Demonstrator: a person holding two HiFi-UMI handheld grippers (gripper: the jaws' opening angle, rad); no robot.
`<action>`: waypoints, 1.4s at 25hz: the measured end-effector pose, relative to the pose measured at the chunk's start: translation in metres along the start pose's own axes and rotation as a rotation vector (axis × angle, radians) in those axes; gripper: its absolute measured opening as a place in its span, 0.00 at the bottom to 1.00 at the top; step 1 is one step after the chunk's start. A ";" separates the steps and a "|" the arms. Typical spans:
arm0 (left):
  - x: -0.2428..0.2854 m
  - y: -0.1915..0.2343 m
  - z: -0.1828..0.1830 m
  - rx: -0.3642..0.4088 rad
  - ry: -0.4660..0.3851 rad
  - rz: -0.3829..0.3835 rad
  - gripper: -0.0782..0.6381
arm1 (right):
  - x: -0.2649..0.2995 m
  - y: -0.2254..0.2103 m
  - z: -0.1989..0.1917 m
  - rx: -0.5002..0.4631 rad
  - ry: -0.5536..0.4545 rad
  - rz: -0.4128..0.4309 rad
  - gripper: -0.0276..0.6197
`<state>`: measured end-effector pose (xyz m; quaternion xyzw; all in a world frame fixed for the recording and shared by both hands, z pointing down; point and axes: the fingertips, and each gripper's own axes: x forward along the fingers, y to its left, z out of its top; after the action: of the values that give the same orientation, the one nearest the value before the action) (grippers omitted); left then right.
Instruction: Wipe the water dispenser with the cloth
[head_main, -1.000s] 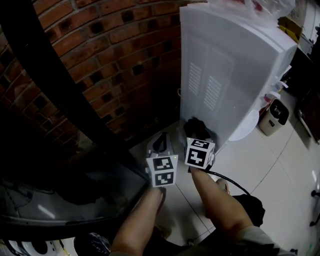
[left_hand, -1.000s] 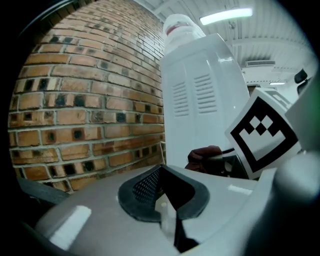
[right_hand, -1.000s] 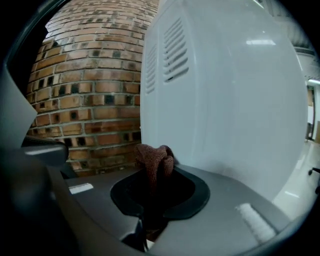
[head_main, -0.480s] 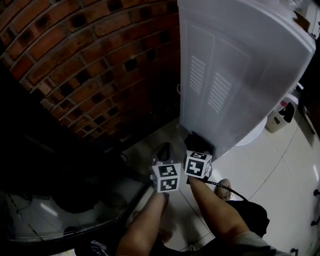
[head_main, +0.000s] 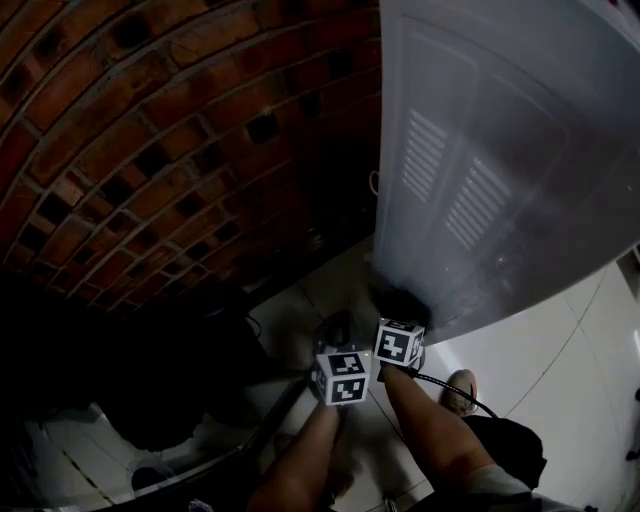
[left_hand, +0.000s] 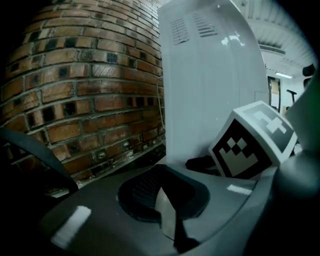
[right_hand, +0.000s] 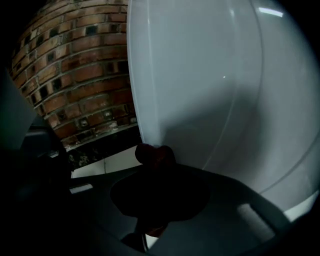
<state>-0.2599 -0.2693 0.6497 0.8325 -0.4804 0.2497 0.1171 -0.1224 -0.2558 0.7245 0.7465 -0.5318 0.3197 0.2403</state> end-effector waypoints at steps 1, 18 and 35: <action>0.001 0.001 -0.002 -0.005 0.003 0.000 0.11 | 0.003 -0.001 -0.004 -0.005 0.012 -0.011 0.13; -0.033 0.004 0.035 -0.051 -0.066 0.000 0.11 | -0.036 0.013 0.015 -0.140 -0.119 0.082 0.13; -0.176 0.014 0.228 -0.022 -0.341 0.035 0.11 | -0.355 0.012 0.262 -0.192 -0.815 0.241 0.13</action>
<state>-0.2757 -0.2448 0.3631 0.8530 -0.5104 0.1016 0.0390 -0.1568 -0.2154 0.2862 0.7184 -0.6940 -0.0261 0.0401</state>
